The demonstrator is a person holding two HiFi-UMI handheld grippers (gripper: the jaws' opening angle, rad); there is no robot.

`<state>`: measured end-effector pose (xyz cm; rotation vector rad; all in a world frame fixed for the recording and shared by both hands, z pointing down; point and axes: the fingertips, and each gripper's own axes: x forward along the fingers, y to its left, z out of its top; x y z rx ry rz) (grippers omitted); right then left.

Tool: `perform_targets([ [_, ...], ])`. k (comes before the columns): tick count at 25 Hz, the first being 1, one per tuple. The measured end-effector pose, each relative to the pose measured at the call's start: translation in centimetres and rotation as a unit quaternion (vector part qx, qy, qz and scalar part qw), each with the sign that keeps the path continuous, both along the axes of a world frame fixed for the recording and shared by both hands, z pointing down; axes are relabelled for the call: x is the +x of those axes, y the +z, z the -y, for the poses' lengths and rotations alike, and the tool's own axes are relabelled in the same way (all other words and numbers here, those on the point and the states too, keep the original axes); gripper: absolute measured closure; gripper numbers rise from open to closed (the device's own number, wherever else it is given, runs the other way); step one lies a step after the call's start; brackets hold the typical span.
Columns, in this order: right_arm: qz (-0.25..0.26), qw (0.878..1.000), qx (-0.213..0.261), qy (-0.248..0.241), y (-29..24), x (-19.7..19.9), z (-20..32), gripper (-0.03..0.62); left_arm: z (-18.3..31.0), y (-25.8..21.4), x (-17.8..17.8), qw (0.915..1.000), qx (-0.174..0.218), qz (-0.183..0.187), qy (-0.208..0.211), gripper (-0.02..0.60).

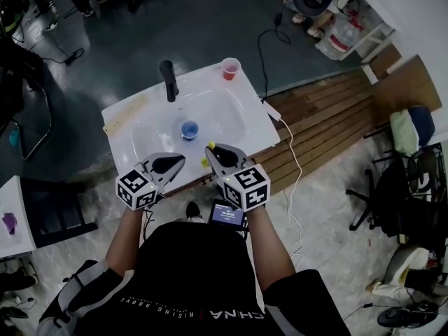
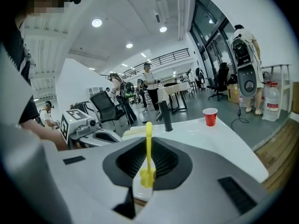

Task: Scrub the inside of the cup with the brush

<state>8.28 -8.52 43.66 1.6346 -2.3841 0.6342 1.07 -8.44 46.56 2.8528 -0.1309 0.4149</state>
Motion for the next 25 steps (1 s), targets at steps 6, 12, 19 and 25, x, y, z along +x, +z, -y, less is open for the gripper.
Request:
perform_targets([
  [6,0.0,1.0,0.0,-0.006,0.0,0.5,0.5,0.556,0.2,0.1,0.7,1.0,0.0,0.003,0.0,0.578],
  [12,0.01,1.0,-0.009,-0.021,0.7,-0.2,1.4,0.556,1.0,0.0,0.5,0.9999,-0.001,0.006,-0.01,0.578],
  [19,0.007,0.998,-0.022,-0.063,1.1,-0.2,3.3,0.556,3.8,-0.2,1.5,0.9993,0.011,0.019,-0.029,0.578],
  [25,0.007,0.995,-0.027,-0.094,1.4,0.7,6.6,0.556,7.6,1.1,2.2,0.9969,0.02,0.046,-0.061,0.574],
])
